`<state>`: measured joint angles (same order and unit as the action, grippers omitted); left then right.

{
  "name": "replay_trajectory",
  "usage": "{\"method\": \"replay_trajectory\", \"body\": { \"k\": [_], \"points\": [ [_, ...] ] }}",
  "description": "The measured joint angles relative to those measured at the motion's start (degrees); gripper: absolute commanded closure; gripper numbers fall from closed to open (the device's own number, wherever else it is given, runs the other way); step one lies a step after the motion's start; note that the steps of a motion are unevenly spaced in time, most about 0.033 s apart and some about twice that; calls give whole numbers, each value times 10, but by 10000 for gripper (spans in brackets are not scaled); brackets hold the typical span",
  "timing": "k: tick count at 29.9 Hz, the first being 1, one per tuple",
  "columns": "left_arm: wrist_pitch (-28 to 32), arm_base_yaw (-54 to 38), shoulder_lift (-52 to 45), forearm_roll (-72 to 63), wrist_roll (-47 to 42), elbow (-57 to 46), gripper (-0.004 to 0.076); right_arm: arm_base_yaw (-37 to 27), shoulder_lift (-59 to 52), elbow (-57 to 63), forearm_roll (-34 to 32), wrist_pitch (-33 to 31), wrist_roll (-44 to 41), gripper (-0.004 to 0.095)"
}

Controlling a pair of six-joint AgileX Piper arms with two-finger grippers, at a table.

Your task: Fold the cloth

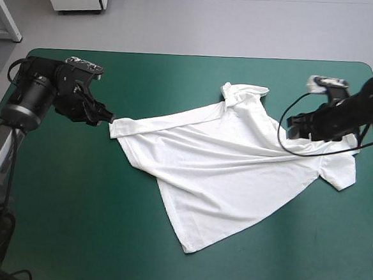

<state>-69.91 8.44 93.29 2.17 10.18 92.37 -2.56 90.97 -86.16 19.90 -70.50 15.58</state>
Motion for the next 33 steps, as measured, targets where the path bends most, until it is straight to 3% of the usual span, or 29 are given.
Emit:
{"method": "replay_trajectory", "body": {
  "k": [9,23,31,33],
  "points": [
    [45,-25,147,-100,46,72,304,171,-42,134,-7,2,0,372],
    [57,-32,241,-96,51,100,304,215,-74,170,3,4,-6,374],
    [57,-40,267,-100,51,101,306,275,-74,170,13,5,-12,374],
    [57,-40,274,-112,51,101,340,294,-74,170,14,5,-17,374]
  ]
}}
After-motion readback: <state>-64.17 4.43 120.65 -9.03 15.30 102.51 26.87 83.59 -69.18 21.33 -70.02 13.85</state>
